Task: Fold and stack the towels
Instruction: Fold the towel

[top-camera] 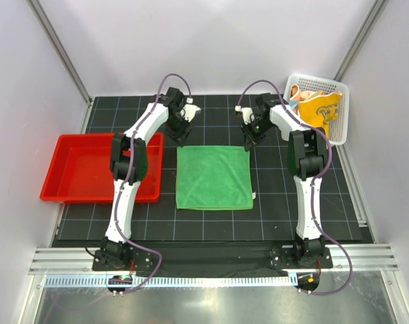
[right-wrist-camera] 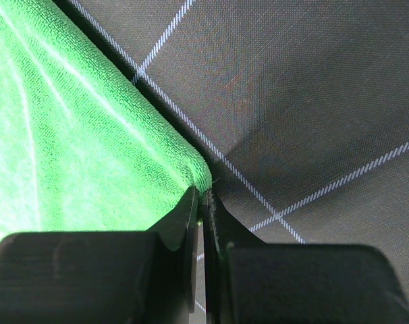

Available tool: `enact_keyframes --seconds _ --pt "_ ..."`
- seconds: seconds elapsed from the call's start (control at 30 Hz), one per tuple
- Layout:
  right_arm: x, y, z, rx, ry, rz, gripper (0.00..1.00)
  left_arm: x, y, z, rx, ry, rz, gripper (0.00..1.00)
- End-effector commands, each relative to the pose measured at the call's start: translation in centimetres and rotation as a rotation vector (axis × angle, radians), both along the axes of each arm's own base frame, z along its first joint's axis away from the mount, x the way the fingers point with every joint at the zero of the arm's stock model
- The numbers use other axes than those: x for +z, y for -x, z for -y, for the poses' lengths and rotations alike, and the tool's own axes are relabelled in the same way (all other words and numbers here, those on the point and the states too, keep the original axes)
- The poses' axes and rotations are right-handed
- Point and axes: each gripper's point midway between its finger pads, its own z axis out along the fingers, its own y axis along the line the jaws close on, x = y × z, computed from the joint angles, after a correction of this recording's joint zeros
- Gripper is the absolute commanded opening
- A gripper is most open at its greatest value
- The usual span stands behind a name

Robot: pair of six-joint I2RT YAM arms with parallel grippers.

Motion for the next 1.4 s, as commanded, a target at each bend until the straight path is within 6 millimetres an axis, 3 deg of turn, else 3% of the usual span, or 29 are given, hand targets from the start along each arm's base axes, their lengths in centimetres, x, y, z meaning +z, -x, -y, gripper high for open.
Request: enact_keyframes --seconds 0.0,0.23,0.37,0.57,0.67,0.77,0.8,0.87,1.0,1.1,1.13,1.23,1.27,1.37 --pt "0.3 -1.0 0.6 -0.007 0.009 0.032 0.05 -0.1 0.1 0.4 -0.004 0.029 -0.023 0.46" --pt "0.3 -1.1 0.6 -0.011 0.015 0.033 0.08 -1.3 0.3 0.4 -0.012 0.027 -0.050 0.43" --pt "0.5 -1.3 0.5 -0.017 0.010 0.039 0.19 -1.7 0.3 0.4 -0.008 0.024 -0.056 0.41" --pt "0.4 -1.7 0.5 -0.022 0.009 0.048 0.29 -2.4 0.2 0.0 -0.008 0.000 -0.060 0.36" --pt "0.2 -1.7 0.4 -0.019 0.007 0.043 0.28 -2.5 0.3 0.1 -0.011 0.003 -0.064 0.31" --pt "0.2 -1.7 0.3 -0.014 0.001 0.040 0.17 -2.4 0.4 0.2 -0.014 0.010 -0.065 0.20" --pt "0.1 -1.5 0.2 -0.012 -0.004 0.033 0.15 -2.4 0.4 0.3 -0.015 0.013 -0.070 0.10" --pt "0.2 -1.6 0.3 -0.014 -0.004 0.033 0.10 -2.3 0.5 0.4 -0.017 0.019 -0.075 0.01" --pt "0.9 -2.1 0.3 -0.024 0.000 0.060 0.04 -0.9 0.0 0.9 -0.013 0.047 -0.052 0.00" --pt "2.4 -2.7 0.4 -0.045 0.001 0.116 0.01 1.2 -1.2 1.1 0.016 0.065 0.019 0.00" --pt "3.8 -3.1 0.6 -0.055 0.010 0.157 0.01 2.0 -1.6 1.1 0.029 0.065 0.049 0.00" --pt "5.5 -4.0 1.1 -0.100 0.031 0.233 0.01 5.5 -2.9 1.5 0.073 0.108 0.143 0.00" --pt "7.0 -4.2 1.4 -0.126 0.031 0.269 0.01 7.6 -3.0 1.6 0.088 0.128 0.183 0.00" --pt "10.3 -5.1 2.2 -0.181 0.056 0.377 0.01 11.3 -3.5 1.2 0.121 0.146 0.287 0.00"
